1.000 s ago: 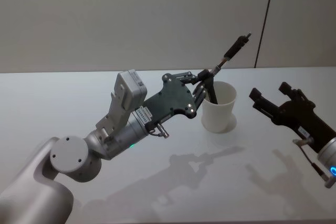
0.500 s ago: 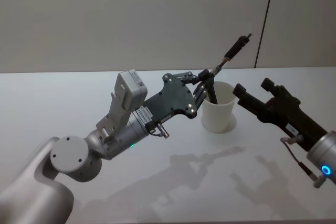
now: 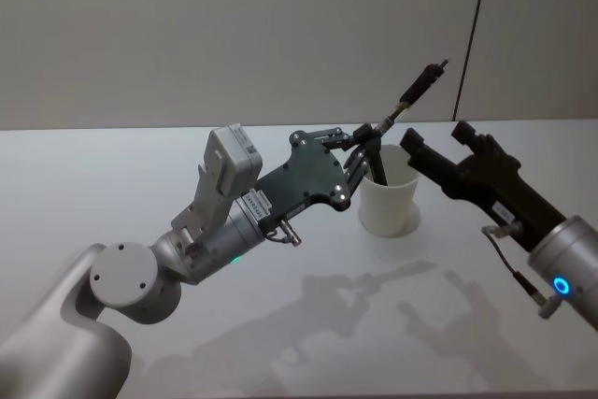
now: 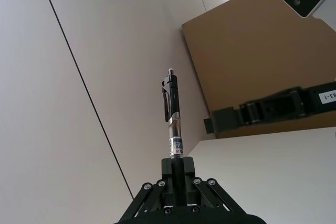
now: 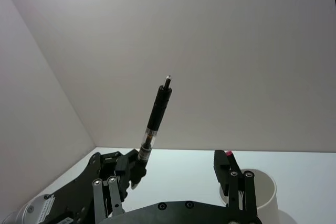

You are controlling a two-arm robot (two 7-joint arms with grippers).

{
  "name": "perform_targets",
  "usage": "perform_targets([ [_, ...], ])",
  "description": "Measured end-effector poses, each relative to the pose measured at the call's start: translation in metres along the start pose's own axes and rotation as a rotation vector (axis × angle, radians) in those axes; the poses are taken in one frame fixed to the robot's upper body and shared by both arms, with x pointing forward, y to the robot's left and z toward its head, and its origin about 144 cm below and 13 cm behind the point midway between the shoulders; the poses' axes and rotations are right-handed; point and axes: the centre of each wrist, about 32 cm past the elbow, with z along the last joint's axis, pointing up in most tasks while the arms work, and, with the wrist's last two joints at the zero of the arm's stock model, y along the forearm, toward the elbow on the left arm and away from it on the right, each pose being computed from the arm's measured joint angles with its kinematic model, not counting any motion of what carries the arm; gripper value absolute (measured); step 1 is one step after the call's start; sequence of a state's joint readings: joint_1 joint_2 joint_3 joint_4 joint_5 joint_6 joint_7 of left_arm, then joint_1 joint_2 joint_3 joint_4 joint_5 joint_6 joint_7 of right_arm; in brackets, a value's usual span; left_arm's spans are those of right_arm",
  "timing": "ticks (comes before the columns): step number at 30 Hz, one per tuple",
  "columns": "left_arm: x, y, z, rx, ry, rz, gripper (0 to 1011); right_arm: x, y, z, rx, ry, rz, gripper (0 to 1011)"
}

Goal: Place the pen into the pen holder.

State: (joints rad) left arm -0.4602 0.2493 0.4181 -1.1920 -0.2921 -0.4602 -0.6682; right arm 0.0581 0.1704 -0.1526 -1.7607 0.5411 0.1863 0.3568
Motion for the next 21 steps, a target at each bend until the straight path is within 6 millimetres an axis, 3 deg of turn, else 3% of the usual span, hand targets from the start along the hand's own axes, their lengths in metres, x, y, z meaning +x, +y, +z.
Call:
perform_targets([
  [21,0.000,0.000,0.000,0.000,0.000,0.000,130,-0.009,0.020,0.012,0.047,0.058,0.014,1002],
])
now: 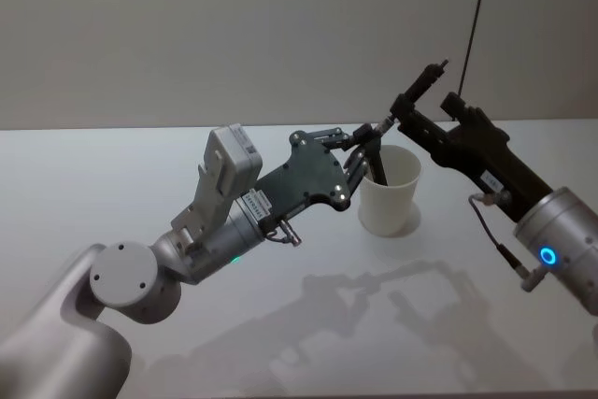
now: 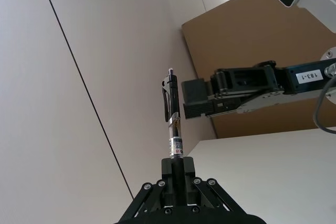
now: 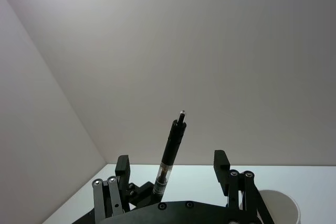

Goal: Place the pen into the pen holder.

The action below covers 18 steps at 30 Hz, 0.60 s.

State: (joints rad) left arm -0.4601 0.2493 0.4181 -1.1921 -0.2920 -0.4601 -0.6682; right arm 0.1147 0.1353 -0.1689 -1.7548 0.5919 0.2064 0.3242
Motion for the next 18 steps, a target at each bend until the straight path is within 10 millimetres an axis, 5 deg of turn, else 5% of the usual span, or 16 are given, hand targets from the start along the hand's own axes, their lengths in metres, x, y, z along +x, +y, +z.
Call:
perform_targets([
  [10,0.000,0.000,0.000,0.000,0.000,0.000,130,-0.003,0.009,0.003,0.010,0.017,0.001,871],
  [18,0.000,0.000,0.000,0.000,0.000,0.000,130,-0.005,0.014,0.004,0.015,0.026,-0.008,630],
])
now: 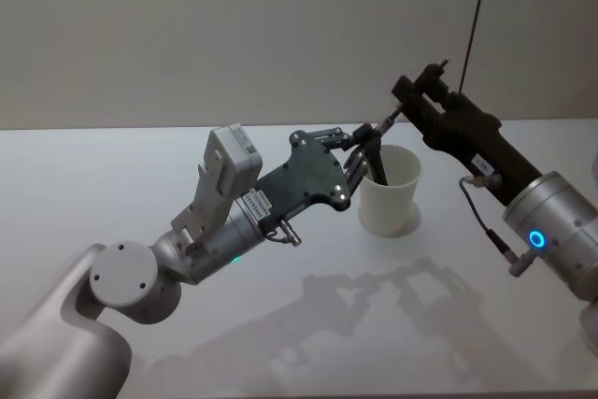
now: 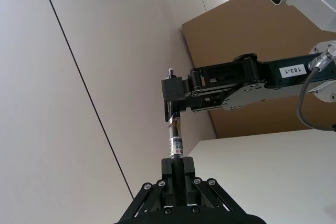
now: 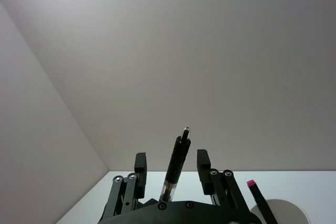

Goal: Place the pen into the pen holder.

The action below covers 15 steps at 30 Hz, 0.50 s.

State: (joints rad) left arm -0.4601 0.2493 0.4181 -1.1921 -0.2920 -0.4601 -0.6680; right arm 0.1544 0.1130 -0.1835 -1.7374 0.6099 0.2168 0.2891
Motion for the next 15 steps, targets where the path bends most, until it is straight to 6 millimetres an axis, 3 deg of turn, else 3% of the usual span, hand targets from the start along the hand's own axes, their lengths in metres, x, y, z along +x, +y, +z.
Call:
perform_targets([
  [12,0.0000,0.0000,0.0000,0.000,0.000,0.000,130,0.0004,0.0033,0.0023,0.010,0.009,-0.017,222],
  [15,-0.0001,0.0000,0.0000,0.000,0.000,0.000,130,0.0004,0.0039,0.0026,0.012,0.011,-0.016,169],
])
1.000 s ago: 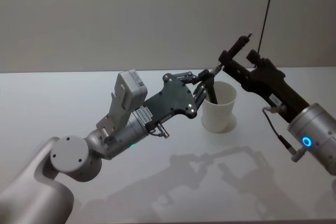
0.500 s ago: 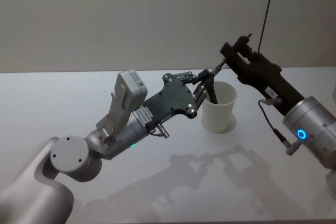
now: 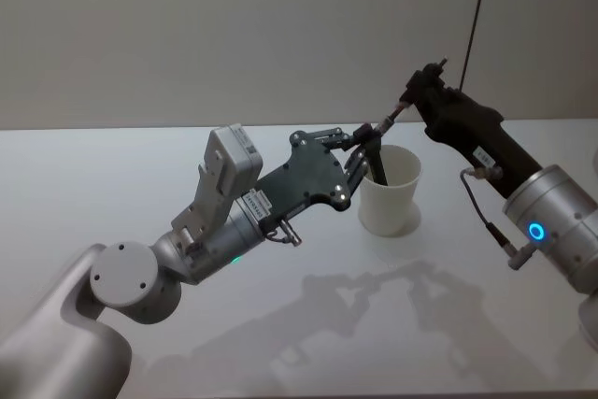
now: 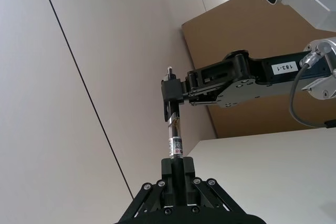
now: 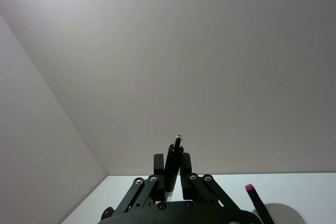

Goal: Place the pen into the pen holder.

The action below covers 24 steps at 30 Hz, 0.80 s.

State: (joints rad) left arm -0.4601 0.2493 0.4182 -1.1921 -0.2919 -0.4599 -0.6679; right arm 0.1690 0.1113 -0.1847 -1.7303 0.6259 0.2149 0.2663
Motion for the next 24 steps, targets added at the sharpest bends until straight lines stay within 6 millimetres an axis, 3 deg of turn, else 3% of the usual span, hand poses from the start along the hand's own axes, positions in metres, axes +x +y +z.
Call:
perform_targets([
  [5,0.0000,-0.0001,0.0000,0.000,0.000,0.000,135,0.0003,0.0005,0.0006,0.003,0.001,-0.003,157],
  [8,0.0001,0.0000,0.0001,0.000,0.000,0.000,209,0.0006,0.0006,0.0012,0.008,0.000,-0.010,153],
  [15,0.0001,0.0000,0.0000,0.000,0.000,0.000,407,0.0006,0.0007,0.0015,0.011,0.000,-0.011,153],
  [21,0.0000,0.0000,0.0000,0.000,0.000,0.000,639,0.0004,0.0007,0.0021,0.015,0.001,-0.011,154],
  [22,0.0000,0.0000,0.0000,0.000,0.000,0.000,639,0.0004,0.0007,0.0022,0.015,0.001,-0.011,154],
  [24,0.0000,0.0000,0.0000,0.000,0.000,0.000,741,0.0004,0.0006,0.0024,0.017,0.001,-0.011,154],
])
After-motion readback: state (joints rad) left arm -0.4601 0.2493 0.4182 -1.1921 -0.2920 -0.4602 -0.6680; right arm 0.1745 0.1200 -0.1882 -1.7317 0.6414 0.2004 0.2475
